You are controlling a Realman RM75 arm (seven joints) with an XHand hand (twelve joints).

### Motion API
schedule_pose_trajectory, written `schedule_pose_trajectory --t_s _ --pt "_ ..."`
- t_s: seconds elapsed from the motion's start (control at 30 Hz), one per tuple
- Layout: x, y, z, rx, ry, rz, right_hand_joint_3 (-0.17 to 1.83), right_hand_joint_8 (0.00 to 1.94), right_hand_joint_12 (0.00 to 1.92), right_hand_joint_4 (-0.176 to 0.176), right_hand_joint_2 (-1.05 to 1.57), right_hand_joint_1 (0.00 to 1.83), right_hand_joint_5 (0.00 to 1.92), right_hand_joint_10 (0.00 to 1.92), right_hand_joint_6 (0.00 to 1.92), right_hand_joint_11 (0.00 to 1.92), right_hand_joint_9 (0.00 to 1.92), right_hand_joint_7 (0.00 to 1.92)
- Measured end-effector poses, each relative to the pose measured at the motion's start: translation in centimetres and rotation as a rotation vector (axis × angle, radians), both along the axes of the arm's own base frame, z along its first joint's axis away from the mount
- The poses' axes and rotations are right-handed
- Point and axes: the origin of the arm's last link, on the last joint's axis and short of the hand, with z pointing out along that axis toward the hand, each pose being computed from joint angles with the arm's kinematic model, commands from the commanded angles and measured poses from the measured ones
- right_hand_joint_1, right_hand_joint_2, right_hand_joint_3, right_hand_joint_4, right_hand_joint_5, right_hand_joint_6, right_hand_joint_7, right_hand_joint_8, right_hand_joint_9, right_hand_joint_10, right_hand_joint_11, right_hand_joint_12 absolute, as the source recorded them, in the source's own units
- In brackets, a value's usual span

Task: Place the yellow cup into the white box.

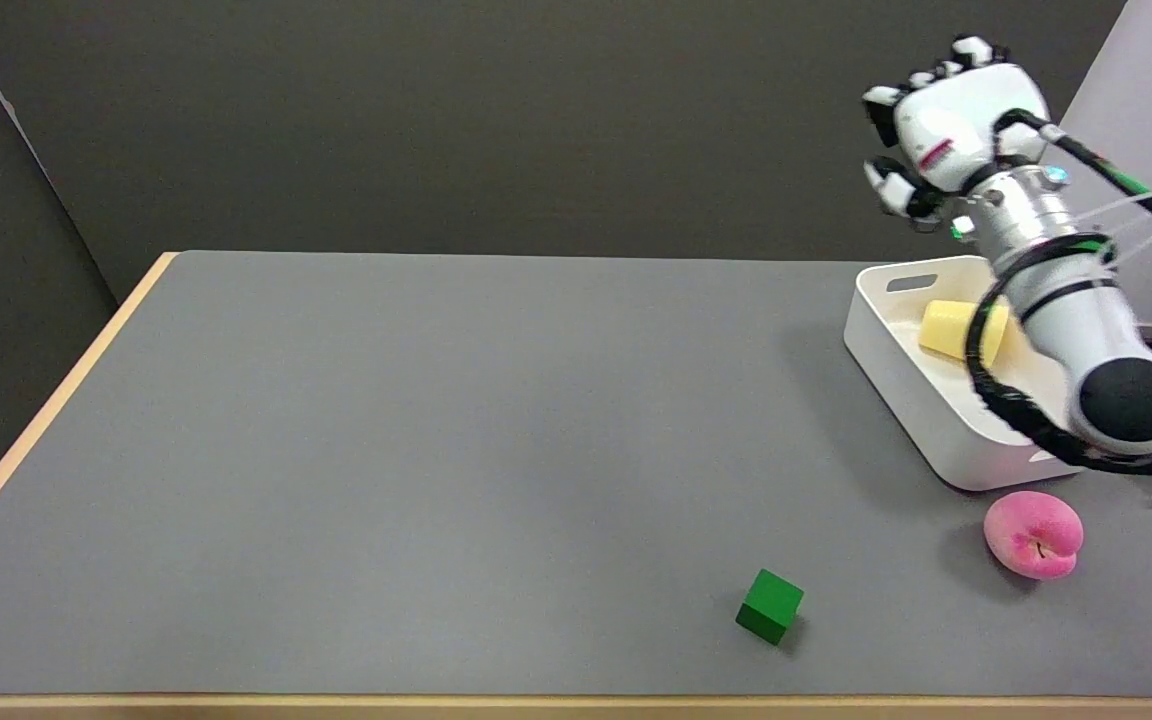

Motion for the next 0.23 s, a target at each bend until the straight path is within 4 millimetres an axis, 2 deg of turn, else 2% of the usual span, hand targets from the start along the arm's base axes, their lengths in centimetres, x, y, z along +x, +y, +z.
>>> schedule_pose_trajectory --t_s 0.07,0.1,0.23 --pt "-0.2 -0.6 -1.2 0.031 -0.047 0.017 0.54 1.23 1.7 0.153 1.04 0.86 0.67 1.31 1.58 0.44 0.78 0.85" --pt "-0.3 -0.9 -1.8 0.047 -0.079 0.023 0.54 1.25 1.72 0.163 1.03 0.87 0.68 1.33 1.57 0.43 0.78 0.85" --pt "-1.4 -2.0 -3.6 0.101 -0.227 0.037 0.53 1.23 1.65 0.167 1.04 0.86 0.68 1.32 1.57 0.41 0.77 0.84"
